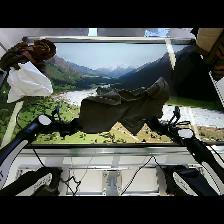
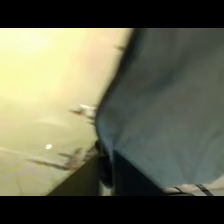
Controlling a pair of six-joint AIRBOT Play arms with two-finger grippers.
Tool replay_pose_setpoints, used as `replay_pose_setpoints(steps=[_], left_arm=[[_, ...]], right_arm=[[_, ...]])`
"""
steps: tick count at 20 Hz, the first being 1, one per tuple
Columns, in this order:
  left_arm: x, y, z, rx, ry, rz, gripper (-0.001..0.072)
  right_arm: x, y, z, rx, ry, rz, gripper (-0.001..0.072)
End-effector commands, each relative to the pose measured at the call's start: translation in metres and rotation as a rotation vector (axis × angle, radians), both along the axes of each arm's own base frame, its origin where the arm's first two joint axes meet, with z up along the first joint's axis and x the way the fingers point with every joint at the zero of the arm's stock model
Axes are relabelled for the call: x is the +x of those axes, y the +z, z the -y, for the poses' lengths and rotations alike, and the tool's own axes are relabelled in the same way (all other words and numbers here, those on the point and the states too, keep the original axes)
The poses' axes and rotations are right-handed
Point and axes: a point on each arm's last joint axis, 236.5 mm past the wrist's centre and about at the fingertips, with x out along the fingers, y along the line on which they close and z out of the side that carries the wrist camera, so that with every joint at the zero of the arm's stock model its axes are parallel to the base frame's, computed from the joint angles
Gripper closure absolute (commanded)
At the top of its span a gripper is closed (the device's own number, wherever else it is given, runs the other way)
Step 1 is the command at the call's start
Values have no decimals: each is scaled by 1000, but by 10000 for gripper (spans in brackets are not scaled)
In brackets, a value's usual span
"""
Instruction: Fold the shirts.
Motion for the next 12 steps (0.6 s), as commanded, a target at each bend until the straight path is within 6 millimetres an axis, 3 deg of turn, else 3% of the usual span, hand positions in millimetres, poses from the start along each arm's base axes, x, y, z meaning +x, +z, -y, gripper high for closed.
replay_pose_setpoints(steps=[1, 4, 6, 7, 9, 10, 12], left_arm=[[3, 2, 2, -15, 18, 6, 685], [14, 9, 8, -57, 62, 36, 685], [53, 40, 21, -158, 134, 187, 686], [84, 72, 25, -221, 183, 319, 686], [135, 160, 26, -304, 203, 641, 686], [151, 218, 27, -323, 163, 830, 687], [160, 325, 23, -343, 140, 1111, 687]], right_arm=[[0, 1, 0, 0, 1, 1, 688], [4, 5, 5, -22, -7, 32, 690], [16, 30, 13, -96, 12, 145, 690], [24, 52, 19, -131, 19, 213, 691], [42, 115, 41, -137, -64, 354, 691], [46, 152, 55, -163, -89, 437, 692], [33, 214, 82, -296, -80, 541, 693]])
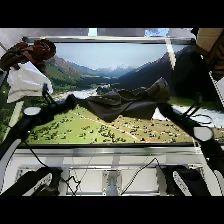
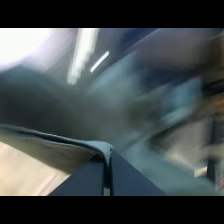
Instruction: Fold the shirts.
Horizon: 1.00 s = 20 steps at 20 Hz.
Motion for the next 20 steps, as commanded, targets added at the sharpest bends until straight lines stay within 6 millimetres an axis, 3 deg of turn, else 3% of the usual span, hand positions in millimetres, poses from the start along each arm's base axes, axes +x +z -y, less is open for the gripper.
replay_pose_setpoints(steps=[1, 3, 4, 5, 7, 10, 11, 12, 14, 15, 17, 18, 20], left_arm=[[20, 187, -15, -40, 86, 515, 687], [-3, 269, -25, 35, 112, 731, 687], [-19, 309, -36, 85, 161, 834, 688], [-34, 343, -55, 132, 245, 913, 688], [-76, 404, -87, 197, 395, 1057, 688], [-146, 454, -74, 276, 345, 1251, 690], [-155, 461, -77, 289, 358, 1265, 691], [-153, 460, -82, 272, 380, 1235, 691], [-125, 421, -70, 331, 290, 1085, 691], [-104, 382, -64, 391, 229, 937, 691], [-63, 286, -87, 553, 208, 562, 691], [-51, 251, -101, 624, 217, 432, 690], [-29, 210, -115, 721, 203, 309, 690]], right_arm=[[-24, 99, 43, -223, -40, 164, 693], [-55, 172, 69, -371, -123, 277, 693], [-76, 218, 81, -444, -196, 370, 693], [-98, 264, 91, -524, -275, 461, 693], [-138, 333, 96, -645, -374, 581, 693], [-182, 402, 71, -749, -369, 732, 693], [-189, 416, 68, -761, -366, 764, 693], [-188, 420, 67, -771, -353, 761, 693], [-156, 397, 67, -738, -254, 647, 693], [-132, 372, 67, -720, -185, 548, 693], [-85, 325, 69, -686, -51, 377, 693], [-57, 302, 65, -640, 30, 309, 693], [-3, 260, 49, -498, 188, 234, 692]])
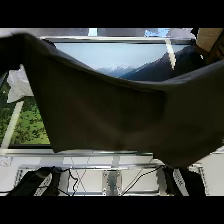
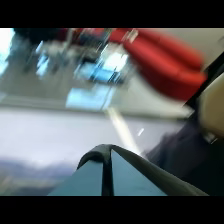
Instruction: Fold the shirts.
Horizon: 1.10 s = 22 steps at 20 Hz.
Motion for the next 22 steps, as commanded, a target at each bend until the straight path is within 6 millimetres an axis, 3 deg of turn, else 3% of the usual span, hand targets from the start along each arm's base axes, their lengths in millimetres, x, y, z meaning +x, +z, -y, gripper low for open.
replay_pose_setpoints(steps=[1, 4, 7, 10, 12, 14, 16, 17, 19, 22], left_arm=[[39, -96, -51, 139, 205, -324, 691], [86, -141, -58, 189, 235, -386, 690], [146, -197, -57, 142, 263, -422, 690], [188, -253, -55, 94, 279, -465, 690], [210, -263, -54, 92, 282, -459, 691], [222, -259, -56, 109, 281, -469, 690], [214, -261, -57, 198, 251, -528, 690], [201, -272, -58, 240, 236, -608, 690], [157, -308, -68, 356, 206, -845, 690], [98, -342, -89, 506, 183, -1122, 689]], right_arm=[[81, -79, -29, 162, 257, -241, 693], [150, -167, -22, 275, 280, -424, 692], [210, -246, -30, 306, 278, -521, 693], [255, -295, -38, 277, 251, -509, 692], [274, -308, -30, 256, 210, -468, 693], [273, -312, -26, 234, 216, -480, 693], [250, -329, -36, 219, 283, -591, 693], [235, -338, -42, 212, 324, -658, 692], [206, -350, -54, 245, 380, -789, 692], [168, -371, -49, 240, 361, -989, 692]])
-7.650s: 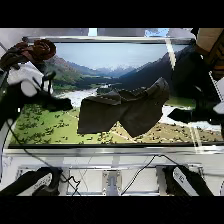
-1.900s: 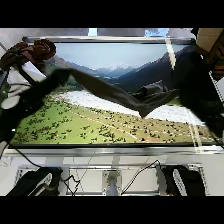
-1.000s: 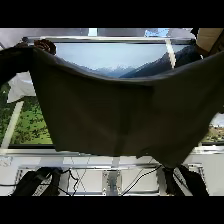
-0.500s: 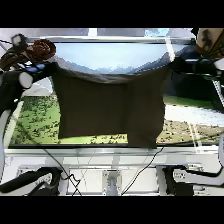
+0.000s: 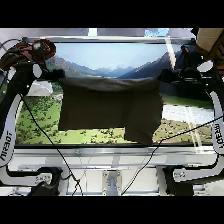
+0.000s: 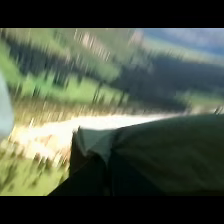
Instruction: Fold the shirts.
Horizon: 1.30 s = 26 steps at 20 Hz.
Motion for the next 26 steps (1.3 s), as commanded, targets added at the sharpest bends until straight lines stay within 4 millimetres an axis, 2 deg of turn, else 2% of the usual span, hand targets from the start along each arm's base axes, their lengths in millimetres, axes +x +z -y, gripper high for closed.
replay_pose_setpoints(steps=[1, 3, 6, 7, 8, 9, 11, 13, 15, 17, 18, 19, 20, 21, 22, 24, 26], left_arm=[[-68, -36, -19, 110, -39, -344, 689], [-71, -42, -12, 77, -43, -358, 689], [-75, -53, 16, -47, -57, -383, 674], [-74, -54, 24, -78, -76, -384, 494], [-72, -54, 29, -82, -112, -373, 86], [-70, -53, 28, -68, -131, -362, 10], [-68, -53, 4, 21, -89, -359, 9], [-64, -38, -28, 85, 22, -310, 17], [-64, -12, -46, 47, 88, -238, 18], [-83, 6, -71, 38, 149, -180, 18], [-105, 2, -80, 15, 185, -176, 18], [-134, -13, -83, -21, 217, -192, 18], [-162, -33, -79, -76, 247, -211, 18], [-189, -54, -66, -171, 289, -213, 18], [-207, -68, -47, -280, 318, -196, 18], [-227, -82, -18, -419, 330, -160, 18], [-247, -98, -8, -470, 381, -217, 16]], right_arm=[[-54, -28, 4, -46, 52, -256, 692], [-73, -35, 8, -72, 79, -333, 691], [-84, -37, 9, -77, 94, -381, 690], [-85, -37, 9, -77, 93, -384, 673], [-85, -37, 9, -77, 92, -384, 568], [-84, -37, 9, -78, 90, -381, 395], [-84, -37, 11, -90, 87, -376, 369], [-80, -34, 35, -198, 56, -338, 369], [-86, -21, 64, -300, 4, -320, 367], [-106, -14, 81, -293, -45, -325, 368], [-123, -20, 88, -265, -80, -345, 367], [-143, -31, 86, -204, -116, -371, 367], [-161, -43, 75, -127, -125, -383, 367], [-180, -57, 62, -50, -139, -396, 367], [-198, -71, 45, 33, -158, -402, 365], [-221, -89, 16, 161, -197, -411, 222], [-243, -105, -3, 229, -210, -465, 217]])
